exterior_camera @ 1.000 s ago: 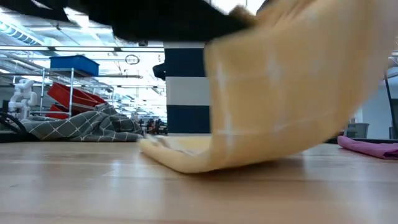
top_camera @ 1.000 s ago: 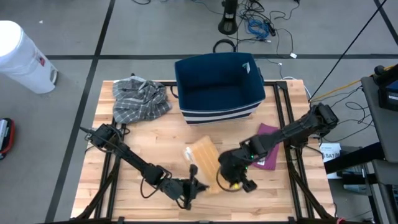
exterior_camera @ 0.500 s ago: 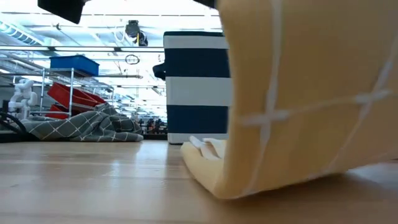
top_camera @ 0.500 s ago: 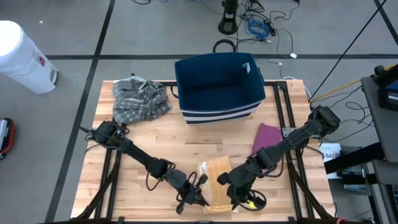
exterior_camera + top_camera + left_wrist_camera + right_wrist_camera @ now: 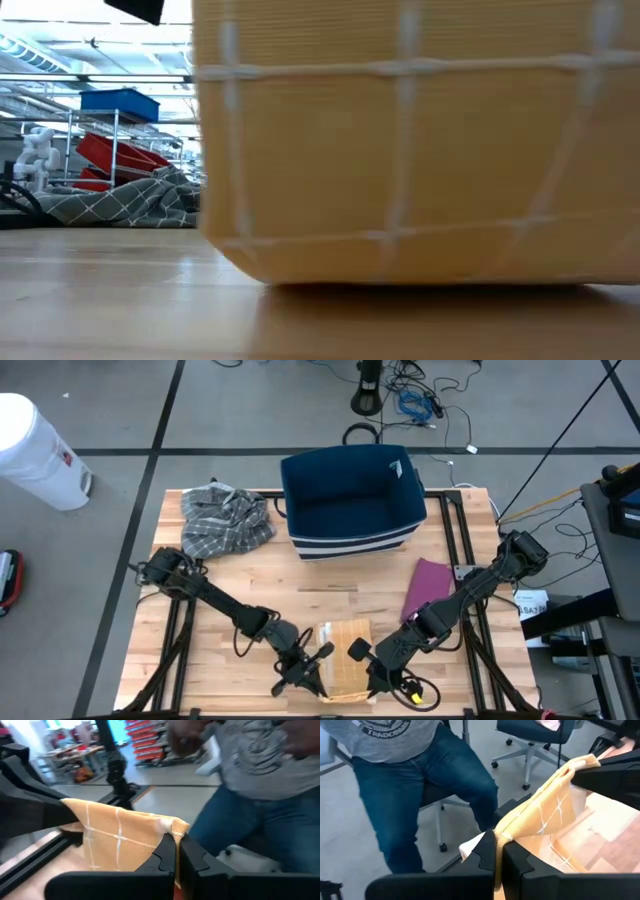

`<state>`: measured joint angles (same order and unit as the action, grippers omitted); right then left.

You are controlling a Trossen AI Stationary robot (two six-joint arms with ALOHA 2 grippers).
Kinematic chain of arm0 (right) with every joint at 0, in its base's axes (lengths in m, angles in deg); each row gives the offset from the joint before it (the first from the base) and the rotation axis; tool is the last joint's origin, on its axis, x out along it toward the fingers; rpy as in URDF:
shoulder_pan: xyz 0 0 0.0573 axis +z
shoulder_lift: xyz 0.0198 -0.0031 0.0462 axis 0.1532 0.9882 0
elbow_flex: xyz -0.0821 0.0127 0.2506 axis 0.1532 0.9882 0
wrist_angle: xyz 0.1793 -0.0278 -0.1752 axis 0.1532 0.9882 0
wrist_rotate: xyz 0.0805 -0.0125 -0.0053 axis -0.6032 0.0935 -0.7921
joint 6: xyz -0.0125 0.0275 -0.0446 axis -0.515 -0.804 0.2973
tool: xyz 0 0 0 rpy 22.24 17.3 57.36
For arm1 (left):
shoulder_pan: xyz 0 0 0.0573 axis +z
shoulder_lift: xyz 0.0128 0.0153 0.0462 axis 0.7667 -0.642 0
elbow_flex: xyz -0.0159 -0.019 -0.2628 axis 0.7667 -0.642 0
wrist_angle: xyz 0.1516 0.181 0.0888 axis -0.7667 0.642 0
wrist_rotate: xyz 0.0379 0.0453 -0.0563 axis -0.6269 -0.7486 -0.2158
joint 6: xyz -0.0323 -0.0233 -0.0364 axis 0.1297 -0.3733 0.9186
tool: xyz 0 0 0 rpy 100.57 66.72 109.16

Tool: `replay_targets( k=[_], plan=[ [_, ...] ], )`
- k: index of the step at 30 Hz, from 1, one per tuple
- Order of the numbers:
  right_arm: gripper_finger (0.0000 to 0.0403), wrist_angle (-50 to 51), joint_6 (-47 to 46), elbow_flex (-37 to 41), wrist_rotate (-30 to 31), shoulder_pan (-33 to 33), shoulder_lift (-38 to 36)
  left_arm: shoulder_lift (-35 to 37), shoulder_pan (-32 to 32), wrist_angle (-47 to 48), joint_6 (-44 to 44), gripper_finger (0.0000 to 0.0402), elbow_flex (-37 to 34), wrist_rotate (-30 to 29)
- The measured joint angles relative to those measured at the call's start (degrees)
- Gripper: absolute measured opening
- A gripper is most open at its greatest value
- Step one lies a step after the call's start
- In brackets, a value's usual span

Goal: Fold towel
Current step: Fold the yellow towel

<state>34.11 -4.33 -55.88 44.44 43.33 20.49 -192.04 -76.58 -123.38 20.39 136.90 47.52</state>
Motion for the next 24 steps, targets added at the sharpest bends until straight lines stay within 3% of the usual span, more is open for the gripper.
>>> replay_targets(
  k=[7,16,24],
  plan=[
    [0.0000,-2.29,-3.49,-0.04,0.63,0.29,1.51,2.38,2.26,5.92,4.58,0.0000,0.11,7.96],
    [0.0003,-2.28,-6.71,-0.07,0.20,0.31,3.92,2.38,1.67,8.14,9.42,0.0000,0.09,6.15],
    [0.0003,-2.66,-5.95,-0.07,0.69,0.40,3.93,2.38,1.10,8.03,7.78,0.0000,0.09,3.93]
  ],
)
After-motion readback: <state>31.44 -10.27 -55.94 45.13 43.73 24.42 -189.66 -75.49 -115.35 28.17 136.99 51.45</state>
